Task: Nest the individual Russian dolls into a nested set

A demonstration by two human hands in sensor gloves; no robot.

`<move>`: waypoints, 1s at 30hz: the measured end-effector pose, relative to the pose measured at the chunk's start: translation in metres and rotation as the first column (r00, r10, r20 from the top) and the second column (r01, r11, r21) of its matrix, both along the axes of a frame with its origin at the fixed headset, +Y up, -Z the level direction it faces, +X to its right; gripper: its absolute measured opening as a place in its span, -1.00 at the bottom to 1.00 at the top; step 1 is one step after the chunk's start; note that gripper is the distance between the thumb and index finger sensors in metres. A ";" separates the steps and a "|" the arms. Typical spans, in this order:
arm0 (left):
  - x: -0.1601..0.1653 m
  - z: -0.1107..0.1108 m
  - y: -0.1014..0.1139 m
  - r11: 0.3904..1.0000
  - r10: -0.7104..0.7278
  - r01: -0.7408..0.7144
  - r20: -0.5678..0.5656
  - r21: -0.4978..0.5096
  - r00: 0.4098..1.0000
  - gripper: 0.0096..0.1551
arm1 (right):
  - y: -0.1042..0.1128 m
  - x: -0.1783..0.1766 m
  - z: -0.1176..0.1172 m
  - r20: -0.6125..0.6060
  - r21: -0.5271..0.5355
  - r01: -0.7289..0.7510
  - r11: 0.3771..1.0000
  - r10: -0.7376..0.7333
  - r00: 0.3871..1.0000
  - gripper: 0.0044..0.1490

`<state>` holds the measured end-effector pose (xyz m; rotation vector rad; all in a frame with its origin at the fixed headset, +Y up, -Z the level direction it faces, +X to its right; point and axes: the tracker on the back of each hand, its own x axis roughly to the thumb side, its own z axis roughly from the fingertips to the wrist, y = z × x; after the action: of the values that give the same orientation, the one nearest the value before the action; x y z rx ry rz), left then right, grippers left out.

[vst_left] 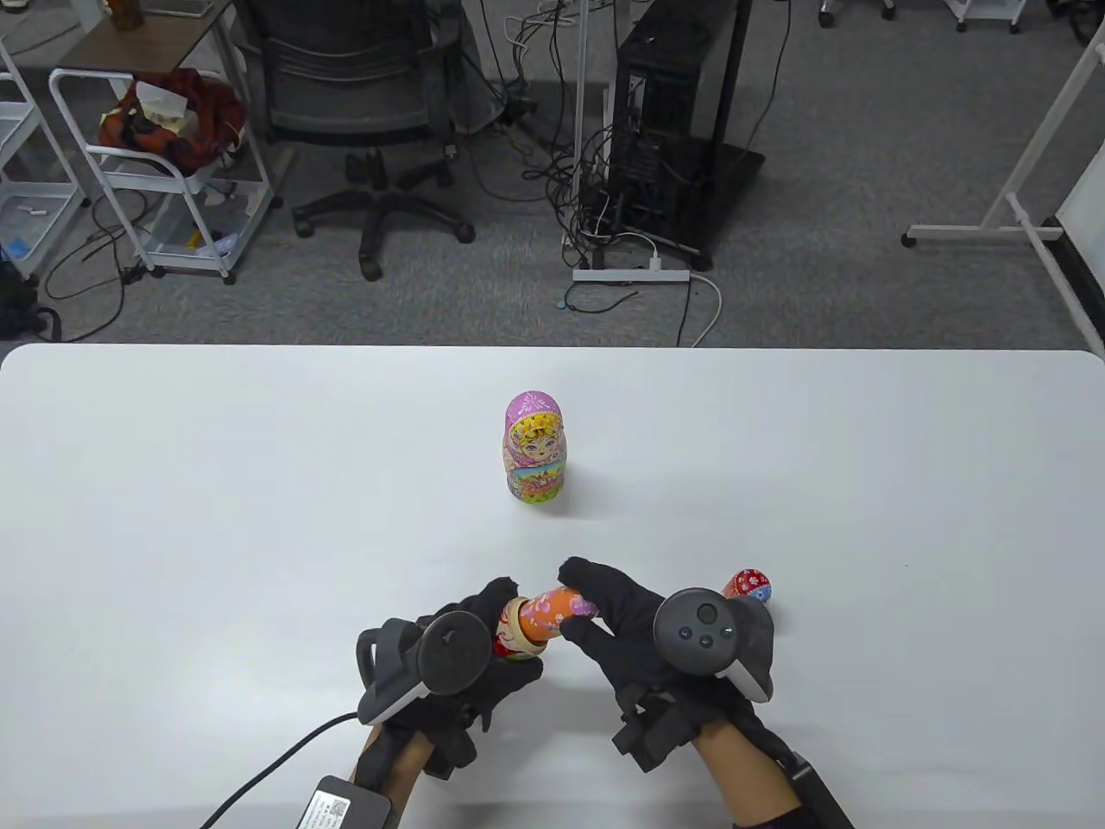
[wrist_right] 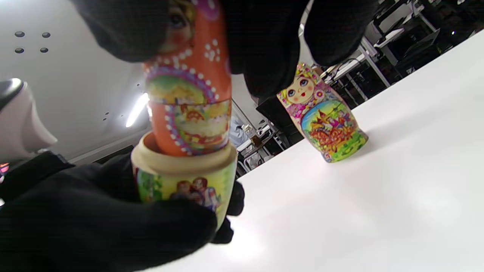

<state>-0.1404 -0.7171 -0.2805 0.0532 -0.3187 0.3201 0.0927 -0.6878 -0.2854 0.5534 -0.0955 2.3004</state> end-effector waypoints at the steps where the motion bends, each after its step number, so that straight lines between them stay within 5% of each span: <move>1: 0.000 0.000 0.000 1.000 0.002 -0.002 0.003 -0.001 1.000 0.17 | -0.001 0.000 0.000 -0.013 -0.007 0.002 1.000 -0.002 1.000 -0.24; 22: 0.002 0.001 -0.001 0.997 0.070 -0.070 0.029 -0.015 0.997 0.17 | -0.006 -0.001 -0.003 -0.151 -0.114 -0.001 0.994 -0.017 0.988 -0.31; 27: 0.000 0.002 0.000 0.997 0.074 -0.074 0.016 -0.004 0.997 0.17 | 0.010 0.051 -0.012 0.194 -0.027 0.215 0.976 -0.205 0.959 -0.30; 30: 0.000 0.002 -0.001 0.997 0.075 -0.075 0.010 -0.003 0.997 0.17 | 0.012 0.088 -0.016 0.458 0.013 0.110 0.994 -0.104 0.883 -0.30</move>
<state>-0.1406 -0.7178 -0.2786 0.0613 -0.3266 0.3956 0.1810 -0.6760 -0.3018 -0.0171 -0.3304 2.2763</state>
